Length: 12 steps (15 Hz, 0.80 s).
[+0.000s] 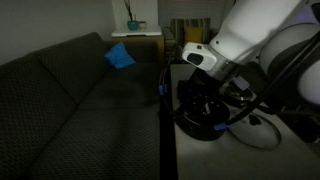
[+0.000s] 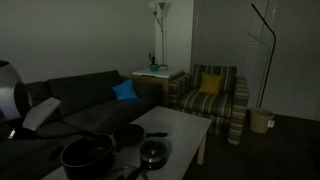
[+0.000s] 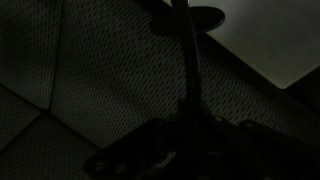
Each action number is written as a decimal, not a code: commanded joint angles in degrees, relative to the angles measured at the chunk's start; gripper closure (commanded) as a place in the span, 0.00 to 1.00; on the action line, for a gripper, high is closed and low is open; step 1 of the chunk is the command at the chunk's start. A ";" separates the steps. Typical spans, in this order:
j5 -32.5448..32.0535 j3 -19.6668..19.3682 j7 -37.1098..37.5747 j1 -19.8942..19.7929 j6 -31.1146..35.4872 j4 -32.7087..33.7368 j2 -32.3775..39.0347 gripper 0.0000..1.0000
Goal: Pick up the black spoon from the table and put it in the pot.
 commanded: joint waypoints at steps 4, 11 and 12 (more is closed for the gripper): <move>2.12 3.82 -6.58 -3.69 -1.91 2.35 3.90 0.89; 0.76 8.58 -9.12 -8.89 -0.07 2.68 9.09 0.97; 0.85 9.64 -9.83 -9.87 -0.61 3.26 10.55 0.97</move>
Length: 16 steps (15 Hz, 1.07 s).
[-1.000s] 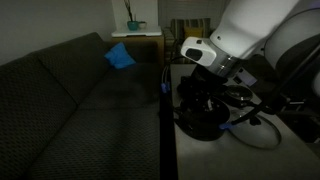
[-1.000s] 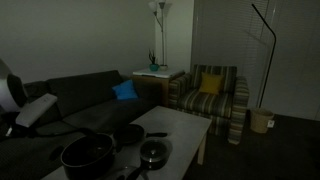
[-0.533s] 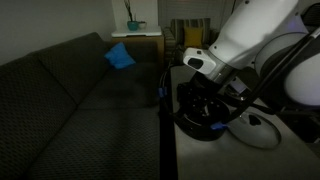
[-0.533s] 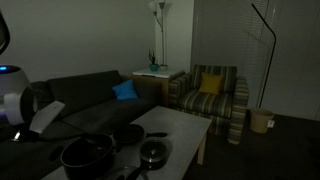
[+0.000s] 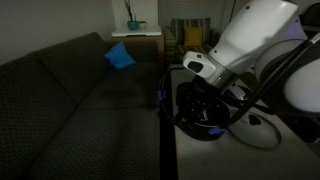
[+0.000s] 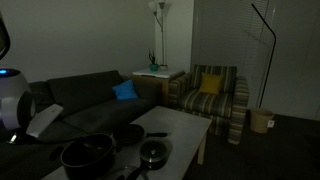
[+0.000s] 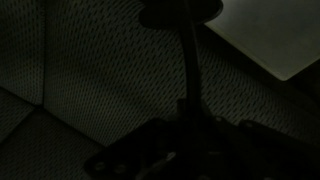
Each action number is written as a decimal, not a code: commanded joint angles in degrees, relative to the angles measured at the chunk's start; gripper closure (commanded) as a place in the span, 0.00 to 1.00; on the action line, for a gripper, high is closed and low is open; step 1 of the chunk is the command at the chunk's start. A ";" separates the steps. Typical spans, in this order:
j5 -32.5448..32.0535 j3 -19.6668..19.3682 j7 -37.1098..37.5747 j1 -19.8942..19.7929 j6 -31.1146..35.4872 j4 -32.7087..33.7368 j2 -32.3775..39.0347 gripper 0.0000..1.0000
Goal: Pick up the black spoon from the table and put it in the pot.
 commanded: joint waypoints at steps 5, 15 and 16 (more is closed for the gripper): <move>-0.99 6.56 -9.31 -7.74 -1.00 2.22 8.39 0.97; 0.93 17.28 -23.48 -13.92 -8.47 11.44 17.30 0.97; 1.79 20.35 -27.35 -15.52 -10.99 12.84 20.26 0.97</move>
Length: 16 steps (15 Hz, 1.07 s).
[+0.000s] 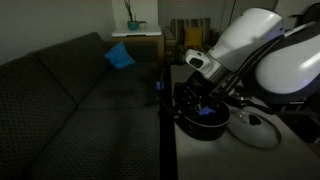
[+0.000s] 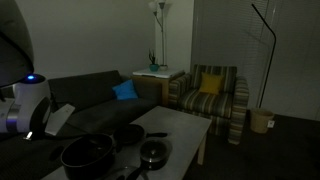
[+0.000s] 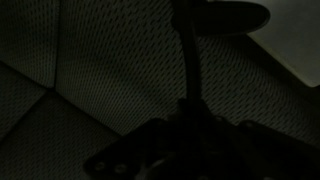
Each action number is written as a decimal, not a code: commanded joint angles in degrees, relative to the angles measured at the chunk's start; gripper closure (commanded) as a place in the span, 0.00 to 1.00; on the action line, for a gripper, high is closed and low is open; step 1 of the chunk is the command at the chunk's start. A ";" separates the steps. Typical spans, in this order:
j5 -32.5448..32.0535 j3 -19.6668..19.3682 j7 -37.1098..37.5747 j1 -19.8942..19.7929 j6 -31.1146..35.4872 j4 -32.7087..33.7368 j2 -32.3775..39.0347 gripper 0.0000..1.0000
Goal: Pick up the black spoon from the table and put it in the pot.
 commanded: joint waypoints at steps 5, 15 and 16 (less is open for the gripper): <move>24.15 6.96 -26.60 -3.62 -7.90 4.02 6.18 0.97; 42.26 -5.53 -27.10 7.50 -13.23 16.16 5.50 0.97; 43.97 -6.12 -27.10 8.36 -13.53 16.82 5.36 0.93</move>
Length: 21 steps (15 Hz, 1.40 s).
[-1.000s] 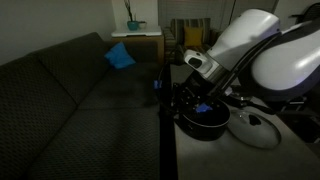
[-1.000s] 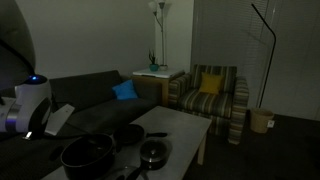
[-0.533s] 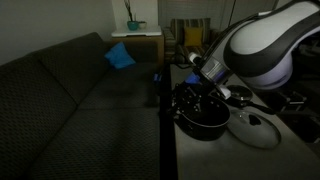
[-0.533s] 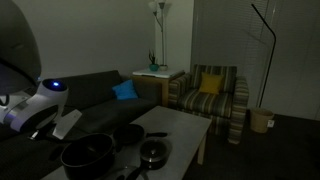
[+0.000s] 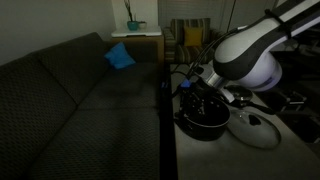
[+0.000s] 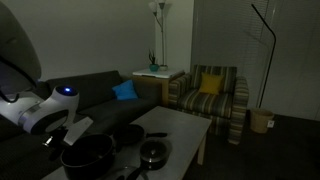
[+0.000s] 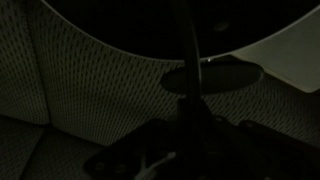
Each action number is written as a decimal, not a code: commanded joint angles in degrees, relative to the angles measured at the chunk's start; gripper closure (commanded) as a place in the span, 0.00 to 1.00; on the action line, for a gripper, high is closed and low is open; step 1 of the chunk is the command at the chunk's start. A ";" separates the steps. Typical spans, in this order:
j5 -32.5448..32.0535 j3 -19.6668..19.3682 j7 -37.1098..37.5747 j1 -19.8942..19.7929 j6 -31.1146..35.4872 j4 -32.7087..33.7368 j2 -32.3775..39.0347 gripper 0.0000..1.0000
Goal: Pick up the black spoon from the table and put it in the pot.
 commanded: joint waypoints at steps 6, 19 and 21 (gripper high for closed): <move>9.46 -7.58 2.22 8.95 -5.60 5.58 -0.86 0.37; 7.23 -19.16 23.86 18.00 -3.87 -4.06 -15.11 0.00; 7.18 -20.62 26.46 19.47 -4.77 -5.10 -16.91 0.00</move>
